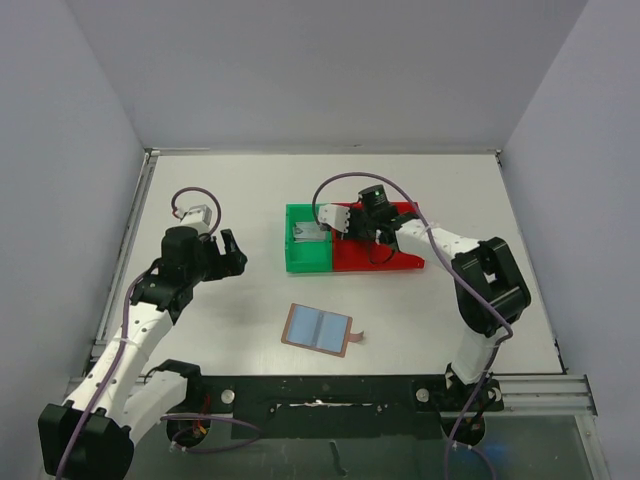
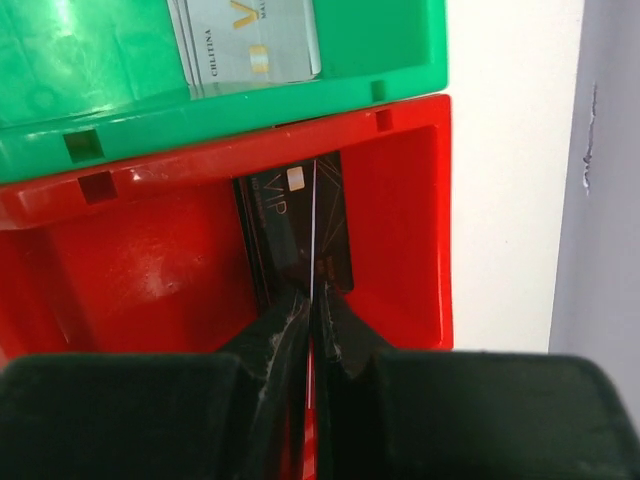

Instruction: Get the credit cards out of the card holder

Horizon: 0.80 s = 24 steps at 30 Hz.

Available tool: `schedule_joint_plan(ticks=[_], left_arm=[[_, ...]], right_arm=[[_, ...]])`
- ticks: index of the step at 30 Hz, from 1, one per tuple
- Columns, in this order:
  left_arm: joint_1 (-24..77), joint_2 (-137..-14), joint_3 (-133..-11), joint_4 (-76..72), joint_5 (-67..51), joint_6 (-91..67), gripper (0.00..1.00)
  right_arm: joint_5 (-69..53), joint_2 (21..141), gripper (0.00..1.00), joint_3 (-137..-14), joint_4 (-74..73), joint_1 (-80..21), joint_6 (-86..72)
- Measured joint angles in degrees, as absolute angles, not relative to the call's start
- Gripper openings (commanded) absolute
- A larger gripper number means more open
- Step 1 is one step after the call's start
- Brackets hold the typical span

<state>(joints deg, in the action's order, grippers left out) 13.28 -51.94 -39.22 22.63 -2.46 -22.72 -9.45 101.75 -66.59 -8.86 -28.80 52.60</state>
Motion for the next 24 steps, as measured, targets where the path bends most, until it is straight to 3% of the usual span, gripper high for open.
schedule_joint_plan(ticks=[10, 12, 14, 17, 20, 24], left_arm=[[13.0, -52.4, -39.2, 22.5, -2.7, -22.7, 0.79], [12.9, -52.5, -39.2, 22.5, -2.8, -22.7, 0.79], [12.9, -52.7, -39.2, 22.5, -3.0, -22.7, 0.79], [12.8, -52.9, -39.2, 22.5, -3.3, -22.7, 0.79], [12.6, -53.1, -39.2, 22.4, -3.5, -22.7, 0.79], [12.6, -53.3, -39.2, 22.4, -3.8, -22.7, 0.79]], right_arm=[[-4.8, 107.8, 0.01, -69.2, -7.7, -28.9, 60.1], [-4.1, 108.7, 0.1, -69.5, -7.5, -28.9, 60.8], [-3.5, 109.7, 0.11, -70.2, -7.6, -28.9, 61.5], [-3.2, 110.0, 0.29, -70.4, -7.9, -28.9, 61.4], [-3.2, 110.0, 0.53, -70.4, -8.3, -28.9, 60.9], [-3.7, 110.0, 0.57, -70.4, -8.9, -28.9, 60.1]])
